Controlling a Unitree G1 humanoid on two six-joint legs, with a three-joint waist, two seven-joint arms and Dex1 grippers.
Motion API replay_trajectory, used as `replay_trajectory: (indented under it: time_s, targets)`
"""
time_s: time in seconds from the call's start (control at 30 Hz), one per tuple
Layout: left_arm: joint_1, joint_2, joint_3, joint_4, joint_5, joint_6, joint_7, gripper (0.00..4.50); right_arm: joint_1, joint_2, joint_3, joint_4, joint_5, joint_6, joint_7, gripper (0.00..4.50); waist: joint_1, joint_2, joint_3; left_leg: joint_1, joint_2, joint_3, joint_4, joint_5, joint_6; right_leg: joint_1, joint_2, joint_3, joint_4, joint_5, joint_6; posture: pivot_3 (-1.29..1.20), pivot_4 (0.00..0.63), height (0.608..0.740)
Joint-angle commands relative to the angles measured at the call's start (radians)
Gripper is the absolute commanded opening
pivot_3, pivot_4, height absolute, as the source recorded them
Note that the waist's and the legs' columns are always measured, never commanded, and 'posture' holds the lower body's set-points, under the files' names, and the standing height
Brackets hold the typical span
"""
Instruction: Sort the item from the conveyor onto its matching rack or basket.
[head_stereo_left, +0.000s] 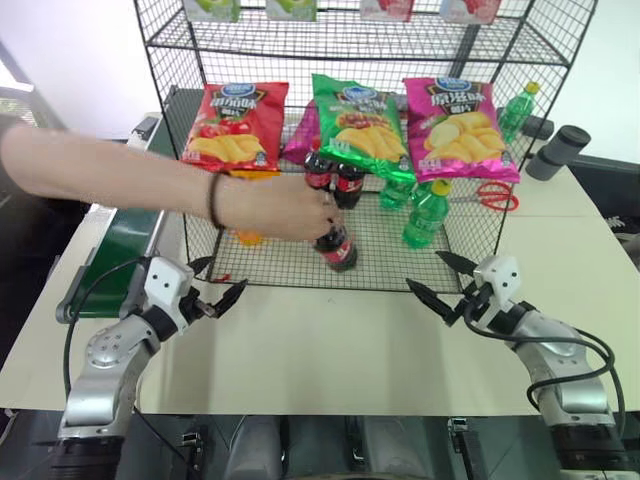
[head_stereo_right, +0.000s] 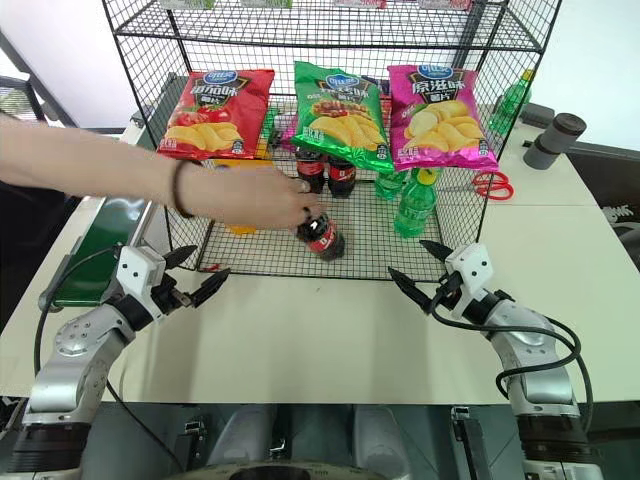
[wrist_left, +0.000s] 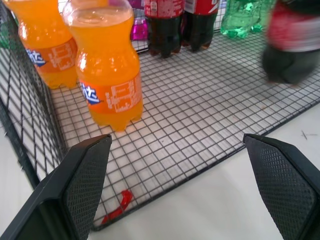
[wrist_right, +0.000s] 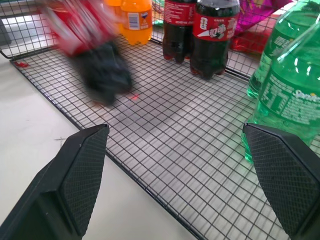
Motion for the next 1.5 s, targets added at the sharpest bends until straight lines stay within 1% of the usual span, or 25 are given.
replay_trajectory:
  time_s: [0.03,0.23,0.4,0.57,0.7,0.87,0.97,1.3,1.5]
  targets:
    - [-0.009,0.001,0.010,-0.013,-0.004,-0.013,0.006,4.50,-0.012,0.007,-0.008,-0.031,0.000,-0.020,-0.005,4.45,-0.001,0.000,0.000,0.000,0.000,0.000,0.000,0.000,0.000,0.000,0.000,0.000,0.000,0.000,0.000,0.00,0.150,0.740]
    - [-0.003,-0.003,0.032,-0.028,-0.015,-0.005,0.029,4.50,-0.055,0.009,-0.003,0.000,-0.007,-0.023,-0.002,4.45,0.000,0.000,0.000,0.000,0.000,0.000,0.000,0.000,0.000,0.000,0.000,0.000,0.000,0.000,0.000,0.00,0.150,0.740]
    - [0.028,-0.004,0.103,-0.054,-0.065,0.027,0.066,4.50,-0.090,0.021,0.018,0.010,-0.014,-0.020,0.002,4.45,-0.001,0.000,0.000,0.000,0.000,0.000,0.000,0.000,0.000,0.000,0.000,0.000,0.000,0.000,0.000,0.00,0.150,0.740]
    - [0.044,0.002,0.169,-0.059,-0.085,0.023,0.104,4.50,-0.111,0.034,0.037,0.000,-0.016,-0.010,0.005,4.45,-0.002,0.000,0.000,0.001,0.000,0.000,0.000,0.000,0.000,0.000,0.000,0.000,0.001,0.000,0.000,0.00,0.150,0.740]
    - [0.023,-0.015,0.244,-0.031,-0.093,0.000,0.179,4.50,-0.123,0.045,0.056,-0.022,-0.016,0.004,0.003,4.45,-0.004,0.000,0.000,0.002,0.000,0.000,0.001,0.000,0.000,0.000,0.000,0.000,0.004,0.000,0.000,0.00,0.150,0.740]
    - [-0.041,-0.026,0.308,0.071,-0.011,-0.064,0.329,4.50,-0.138,0.058,0.079,-0.047,-0.014,0.021,0.000,4.45,0.001,0.000,0.000,0.002,0.000,0.000,0.001,0.000,0.000,0.000,0.000,0.000,0.004,0.000,0.000,0.00,0.150,0.740]
    - [-0.067,-0.041,0.324,0.100,-0.013,-0.063,0.377,4.50,-0.147,0.065,0.089,-0.056,-0.013,0.029,-0.004,4.45,0.002,-0.001,-0.001,0.001,0.000,0.000,0.002,0.000,0.000,0.000,0.000,0.000,0.004,0.000,0.000,0.00,0.150,0.740]
    - [-0.086,-0.070,0.321,0.126,0.000,-0.071,0.449,4.50,-0.162,0.084,0.106,-0.052,-0.036,0.037,-0.032,4.45,-0.001,-0.001,-0.001,0.001,0.000,0.000,0.001,0.000,0.000,0.000,-0.001,0.000,0.004,0.000,0.000,0.00,0.150,0.740]
    - [-0.107,-0.060,0.315,0.177,0.032,-0.042,0.507,4.50,-0.175,0.108,0.131,-0.084,-0.044,0.071,-0.072,4.45,0.000,-0.001,-0.001,0.001,0.000,0.000,0.001,0.000,0.000,0.000,-0.001,0.000,0.004,0.000,0.000,0.00,0.150,0.740]
